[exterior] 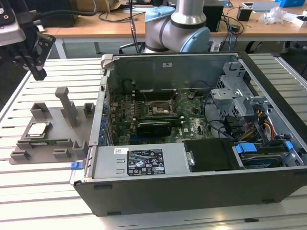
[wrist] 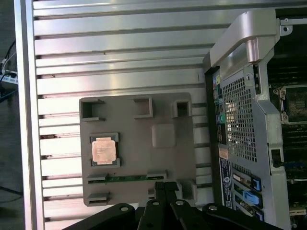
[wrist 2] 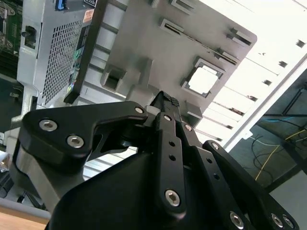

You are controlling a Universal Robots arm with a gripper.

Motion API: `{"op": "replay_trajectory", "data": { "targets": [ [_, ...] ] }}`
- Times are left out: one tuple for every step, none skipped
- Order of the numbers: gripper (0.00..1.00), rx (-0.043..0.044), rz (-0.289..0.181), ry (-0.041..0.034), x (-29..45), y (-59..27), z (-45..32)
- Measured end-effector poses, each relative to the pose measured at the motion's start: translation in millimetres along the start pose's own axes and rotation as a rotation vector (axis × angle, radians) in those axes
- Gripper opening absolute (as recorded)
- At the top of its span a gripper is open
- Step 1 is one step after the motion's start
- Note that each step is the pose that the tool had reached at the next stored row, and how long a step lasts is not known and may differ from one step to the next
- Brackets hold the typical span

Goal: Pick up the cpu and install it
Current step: 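Reach for the cpu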

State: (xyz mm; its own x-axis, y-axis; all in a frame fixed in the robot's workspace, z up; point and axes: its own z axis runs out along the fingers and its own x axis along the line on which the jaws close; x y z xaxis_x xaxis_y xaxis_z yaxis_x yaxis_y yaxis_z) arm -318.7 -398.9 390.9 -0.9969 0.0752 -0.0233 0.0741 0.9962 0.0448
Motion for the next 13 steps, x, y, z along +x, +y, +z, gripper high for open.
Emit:
{"op": "replay_trajectory", "data": {
  "targets": [
    [0.11, 0.0, 0.0, 0.0, 3.5, -0.2, 0.1],
    [0.11, -0.0001, 0.0, 0.0, 5.9, -0.4, 0.2],
    [0.11, 0.0, 0.0, 0.0, 7.4, -0.5, 0.2],
    [0.11, 0.0, 0.0, 0.0, 8.8, -0.6, 0.2],
    [0.11, 0.0, 0.0, 0.0, 10.2, -0.7, 0.2],
    [0.11, 0.0, 0.0, 0.0, 11.8, -0.9, 0.3],
    [0.11, 0.0, 0.0, 0.0, 13.6, -1.0, 0.3],
    [0.11, 0.0, 0.0, 0.0, 15.2, -1.1, 0.3],
    [0.11, 0.0, 0.0, 0.0, 16.5, -1.2, 0.3],
    [0.11, 0.0, 0.0, 0.0, 18.1, -1.4, 0.4],
    [0.11, 0.0, 0.0, 0.0, 19.9, -1.5, 0.4],
    [0.11, 0.0, 0.0, 0.0, 21.3, -1.6, 0.4],
    [0.11, -0.0001, 0.0, 0.0, 23.2, -1.7, 0.4]
  ]
}}
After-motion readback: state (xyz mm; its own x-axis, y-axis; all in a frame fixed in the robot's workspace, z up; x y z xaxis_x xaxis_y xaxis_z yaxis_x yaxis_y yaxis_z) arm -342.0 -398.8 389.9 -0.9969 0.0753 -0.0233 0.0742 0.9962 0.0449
